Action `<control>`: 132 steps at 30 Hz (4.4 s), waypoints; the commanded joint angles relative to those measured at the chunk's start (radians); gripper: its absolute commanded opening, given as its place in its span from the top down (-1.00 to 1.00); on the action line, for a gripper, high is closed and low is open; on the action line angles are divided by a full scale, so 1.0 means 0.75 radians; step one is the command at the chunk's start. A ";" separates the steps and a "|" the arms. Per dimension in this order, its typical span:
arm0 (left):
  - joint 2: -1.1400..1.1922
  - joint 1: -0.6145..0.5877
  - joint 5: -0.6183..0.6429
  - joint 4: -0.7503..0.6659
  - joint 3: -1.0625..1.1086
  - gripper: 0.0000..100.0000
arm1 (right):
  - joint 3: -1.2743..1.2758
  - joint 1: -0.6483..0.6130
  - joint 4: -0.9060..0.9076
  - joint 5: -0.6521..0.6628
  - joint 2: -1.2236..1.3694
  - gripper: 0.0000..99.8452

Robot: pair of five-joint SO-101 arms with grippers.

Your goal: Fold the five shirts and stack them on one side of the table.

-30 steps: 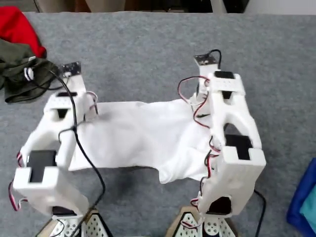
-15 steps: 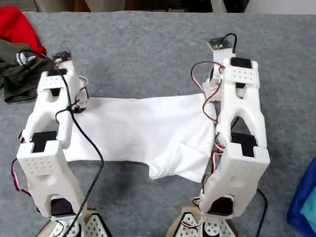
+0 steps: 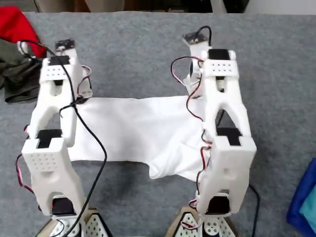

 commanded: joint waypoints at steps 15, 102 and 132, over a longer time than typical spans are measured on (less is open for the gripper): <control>0.398 -0.153 0.006 0.231 -0.610 0.96 | -0.918 0.193 0.333 0.059 0.410 0.99; -2.037 -0.108 -0.186 0.090 1.532 0.96 | 1.128 -0.412 -0.252 0.824 -0.645 0.80; -2.041 -0.104 -0.188 0.090 1.557 0.96 | 0.506 -0.048 -0.108 0.820 -0.615 0.99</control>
